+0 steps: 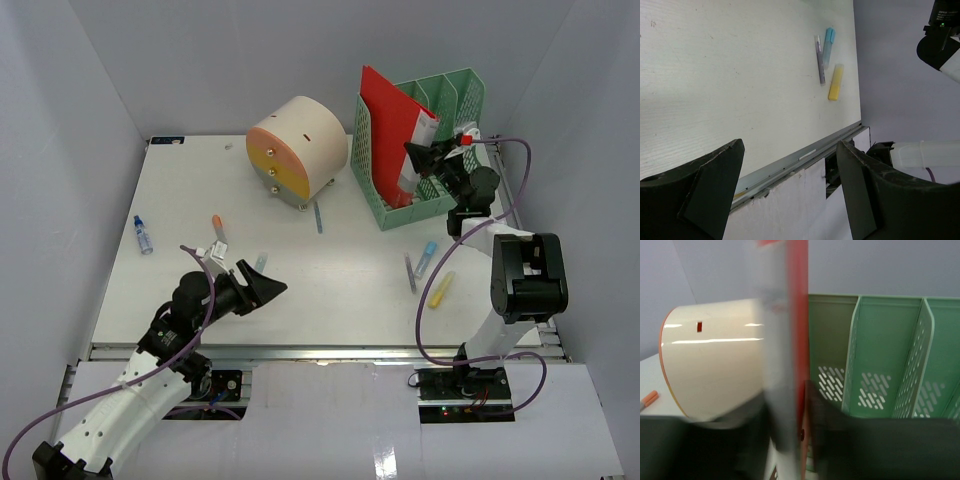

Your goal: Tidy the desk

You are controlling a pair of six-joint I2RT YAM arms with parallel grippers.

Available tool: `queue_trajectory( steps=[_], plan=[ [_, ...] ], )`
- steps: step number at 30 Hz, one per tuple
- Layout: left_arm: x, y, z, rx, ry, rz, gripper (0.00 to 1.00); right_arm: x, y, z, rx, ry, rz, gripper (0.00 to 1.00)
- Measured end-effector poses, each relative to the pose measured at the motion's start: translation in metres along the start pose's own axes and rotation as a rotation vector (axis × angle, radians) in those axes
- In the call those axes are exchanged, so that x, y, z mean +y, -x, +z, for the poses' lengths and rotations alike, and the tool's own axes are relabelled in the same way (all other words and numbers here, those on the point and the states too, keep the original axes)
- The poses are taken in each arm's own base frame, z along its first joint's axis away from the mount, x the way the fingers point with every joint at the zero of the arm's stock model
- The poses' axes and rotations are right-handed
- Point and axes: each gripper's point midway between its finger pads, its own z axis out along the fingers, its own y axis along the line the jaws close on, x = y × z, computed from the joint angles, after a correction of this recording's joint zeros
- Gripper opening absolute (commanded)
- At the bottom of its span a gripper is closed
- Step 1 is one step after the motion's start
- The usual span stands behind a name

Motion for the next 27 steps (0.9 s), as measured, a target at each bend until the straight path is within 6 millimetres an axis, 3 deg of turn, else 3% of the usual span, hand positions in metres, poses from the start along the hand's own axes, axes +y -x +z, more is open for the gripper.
queue_trajectory(
  steps=[4,8,10,13,16,19,22,27],
  plan=[
    [-0.001,0.000,0.001,0.003,-0.003,0.004,0.86,0.007,-0.021,-0.013,0.045,0.010,0.013,0.77],
    [0.002,-0.002,0.004,0.016,0.005,0.016,0.86,0.014,-0.029,-0.025,0.085,0.016,-0.003,0.91],
    [0.004,-0.002,0.006,0.026,0.015,0.023,0.86,0.020,-0.022,-0.032,0.097,0.016,-0.026,0.96],
    [0.003,0.000,0.009,0.035,0.029,0.045,0.86,0.030,0.005,-0.044,0.102,0.025,-0.086,0.90],
    [-0.007,0.010,0.013,0.026,0.023,0.085,0.87,0.038,0.044,-0.059,0.090,0.043,-0.164,0.90],
    [-0.022,0.025,0.020,0.008,0.010,0.126,0.87,0.047,0.067,-0.082,0.115,0.108,-0.211,0.90],
    [-0.038,0.043,0.036,-0.003,0.001,0.178,0.87,0.058,0.061,-0.111,0.213,0.207,-0.177,0.90],
    [-0.058,0.082,0.064,-0.037,-0.023,0.236,0.87,0.099,0.022,-0.155,0.380,0.406,-0.015,0.90]
  ],
)
